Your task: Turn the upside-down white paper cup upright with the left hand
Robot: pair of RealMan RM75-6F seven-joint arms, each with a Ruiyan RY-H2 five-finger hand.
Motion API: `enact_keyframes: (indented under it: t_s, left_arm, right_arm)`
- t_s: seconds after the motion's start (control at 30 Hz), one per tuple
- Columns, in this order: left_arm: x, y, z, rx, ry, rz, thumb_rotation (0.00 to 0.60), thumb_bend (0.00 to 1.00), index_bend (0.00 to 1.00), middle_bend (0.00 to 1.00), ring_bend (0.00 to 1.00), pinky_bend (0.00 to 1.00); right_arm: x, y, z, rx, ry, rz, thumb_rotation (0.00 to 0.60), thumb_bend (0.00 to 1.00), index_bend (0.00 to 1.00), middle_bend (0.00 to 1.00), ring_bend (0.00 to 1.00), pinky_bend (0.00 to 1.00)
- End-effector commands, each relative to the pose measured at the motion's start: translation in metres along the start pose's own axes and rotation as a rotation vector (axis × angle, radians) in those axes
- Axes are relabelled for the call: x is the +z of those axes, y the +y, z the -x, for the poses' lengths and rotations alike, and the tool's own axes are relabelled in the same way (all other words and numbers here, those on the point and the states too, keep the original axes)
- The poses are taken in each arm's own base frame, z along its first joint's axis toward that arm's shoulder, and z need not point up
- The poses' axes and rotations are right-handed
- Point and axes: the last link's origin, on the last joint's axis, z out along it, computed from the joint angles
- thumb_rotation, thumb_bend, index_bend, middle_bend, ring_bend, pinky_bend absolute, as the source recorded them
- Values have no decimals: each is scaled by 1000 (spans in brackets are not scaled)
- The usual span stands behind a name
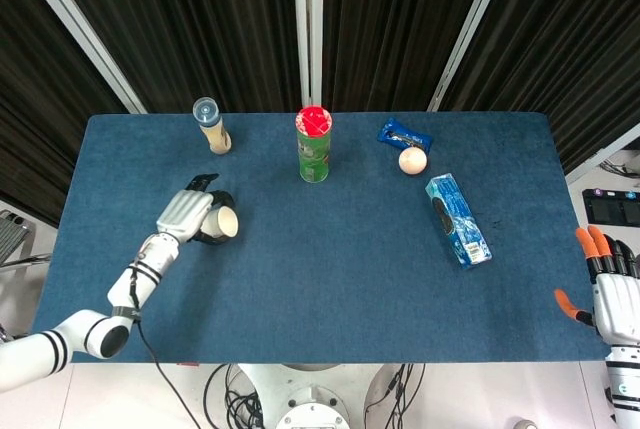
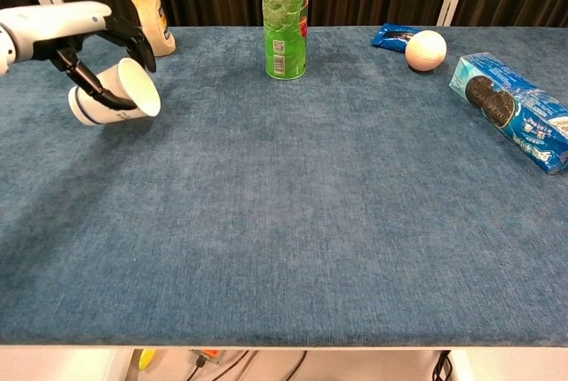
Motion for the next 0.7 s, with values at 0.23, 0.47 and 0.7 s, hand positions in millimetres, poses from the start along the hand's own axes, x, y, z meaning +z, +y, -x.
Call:
enact_keyframes:
  t_s: [0.23,0.47,0.7]
  left_arm:
    - [-34,-31,4,-506,181,66,600,222,376,403,14,0]
    - [-50,-71,26,-703,364,29,600,218,368,403,14,0]
    - [-60,-91,48,-668,459,0,600,212,355,392,14,0]
  right_arm:
    - [0,-3,1,9,-16,-8,600,186,0,0,0,0]
    - [0,-10,-3,4,-7,-28,600,187,0,0,0,0]
    - [-1,-13,1,-3,-23,-27,600,187,0,0,0,0]
